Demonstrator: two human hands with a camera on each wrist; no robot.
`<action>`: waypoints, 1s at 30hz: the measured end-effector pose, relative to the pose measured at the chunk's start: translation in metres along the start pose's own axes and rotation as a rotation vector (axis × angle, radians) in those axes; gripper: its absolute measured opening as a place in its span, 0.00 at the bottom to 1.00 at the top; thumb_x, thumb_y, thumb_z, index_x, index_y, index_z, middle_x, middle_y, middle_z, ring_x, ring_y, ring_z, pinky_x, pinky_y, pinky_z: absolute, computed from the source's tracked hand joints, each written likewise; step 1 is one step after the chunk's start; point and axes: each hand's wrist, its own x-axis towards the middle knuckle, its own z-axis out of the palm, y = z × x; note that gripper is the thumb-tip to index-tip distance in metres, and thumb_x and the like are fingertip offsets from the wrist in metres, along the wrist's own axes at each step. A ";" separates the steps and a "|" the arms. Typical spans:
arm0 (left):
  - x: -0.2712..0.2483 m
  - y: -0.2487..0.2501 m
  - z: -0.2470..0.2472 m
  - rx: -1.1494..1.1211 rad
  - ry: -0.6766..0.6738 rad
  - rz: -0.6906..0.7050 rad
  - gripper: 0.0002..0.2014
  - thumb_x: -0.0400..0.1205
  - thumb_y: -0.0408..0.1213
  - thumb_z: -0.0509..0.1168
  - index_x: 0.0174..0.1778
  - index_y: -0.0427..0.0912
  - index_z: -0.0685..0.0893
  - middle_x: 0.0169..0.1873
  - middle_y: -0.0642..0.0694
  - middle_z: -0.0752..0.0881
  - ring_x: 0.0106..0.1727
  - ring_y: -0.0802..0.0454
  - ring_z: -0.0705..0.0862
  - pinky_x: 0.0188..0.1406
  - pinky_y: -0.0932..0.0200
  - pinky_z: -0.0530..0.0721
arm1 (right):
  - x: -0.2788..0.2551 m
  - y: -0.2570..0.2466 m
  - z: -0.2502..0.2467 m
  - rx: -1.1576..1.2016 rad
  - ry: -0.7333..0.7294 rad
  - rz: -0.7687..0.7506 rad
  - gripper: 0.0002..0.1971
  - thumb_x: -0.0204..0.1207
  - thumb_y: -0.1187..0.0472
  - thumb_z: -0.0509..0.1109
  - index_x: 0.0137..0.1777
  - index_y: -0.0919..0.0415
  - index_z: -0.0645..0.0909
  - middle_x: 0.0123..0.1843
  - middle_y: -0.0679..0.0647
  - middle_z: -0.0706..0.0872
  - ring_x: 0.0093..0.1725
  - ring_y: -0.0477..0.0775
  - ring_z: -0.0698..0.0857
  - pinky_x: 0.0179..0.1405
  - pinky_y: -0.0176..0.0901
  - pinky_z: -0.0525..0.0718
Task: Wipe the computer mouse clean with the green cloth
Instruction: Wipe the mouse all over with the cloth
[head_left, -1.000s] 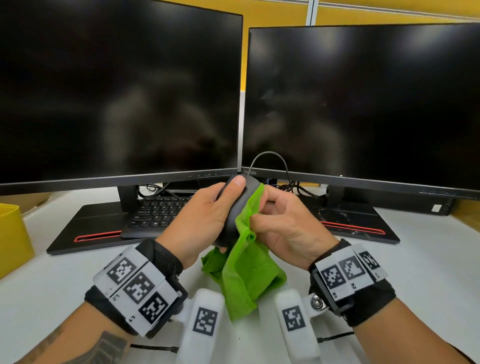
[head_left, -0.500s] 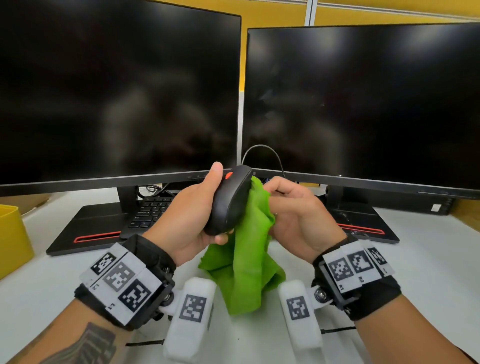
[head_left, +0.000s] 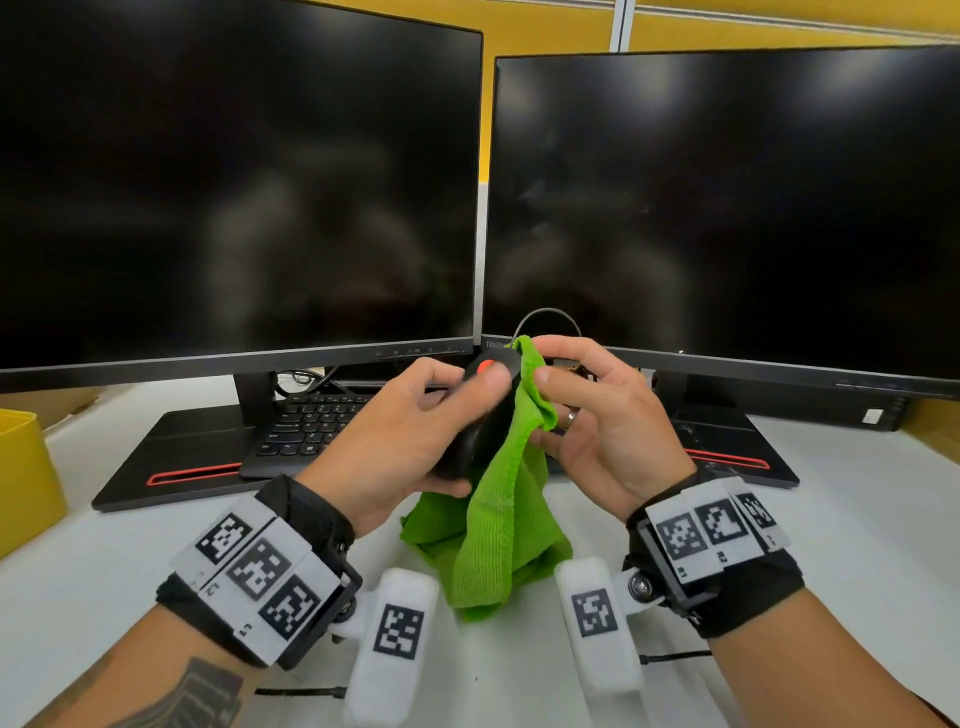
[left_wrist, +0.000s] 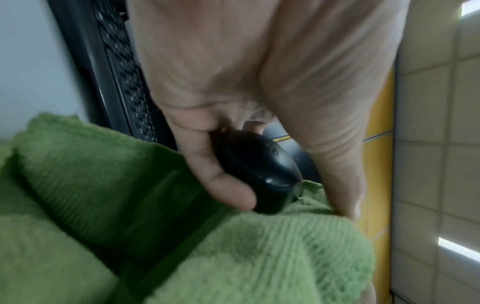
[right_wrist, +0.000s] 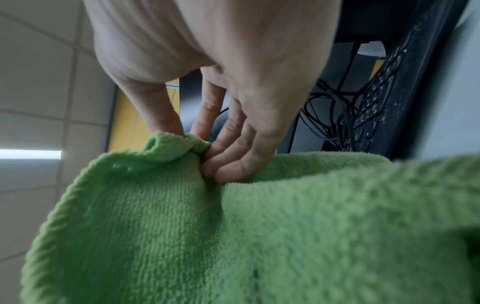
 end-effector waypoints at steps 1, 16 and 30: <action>-0.001 -0.001 -0.001 0.016 -0.019 0.009 0.32 0.69 0.58 0.84 0.62 0.45 0.84 0.51 0.45 0.95 0.50 0.44 0.95 0.46 0.39 0.95 | 0.000 0.000 -0.001 -0.010 0.009 0.006 0.11 0.79 0.72 0.70 0.60 0.66 0.85 0.41 0.57 0.90 0.36 0.54 0.87 0.36 0.47 0.87; 0.011 -0.017 -0.021 -0.140 -0.130 0.165 0.37 0.76 0.13 0.74 0.68 0.61 0.85 0.61 0.44 0.92 0.56 0.46 0.89 0.43 0.55 0.90 | 0.002 -0.005 -0.013 0.223 -0.152 0.038 0.17 0.61 0.61 0.79 0.49 0.65 0.82 0.60 0.72 0.75 0.57 0.71 0.74 0.57 0.62 0.76; 0.008 -0.015 -0.014 -0.205 -0.231 0.151 0.37 0.70 0.15 0.71 0.76 0.45 0.78 0.52 0.44 0.89 0.41 0.49 0.89 0.36 0.58 0.88 | 0.001 0.008 0.003 0.015 -0.221 -0.117 0.21 0.55 0.62 0.91 0.45 0.66 0.86 0.57 0.71 0.82 0.55 0.68 0.81 0.53 0.56 0.85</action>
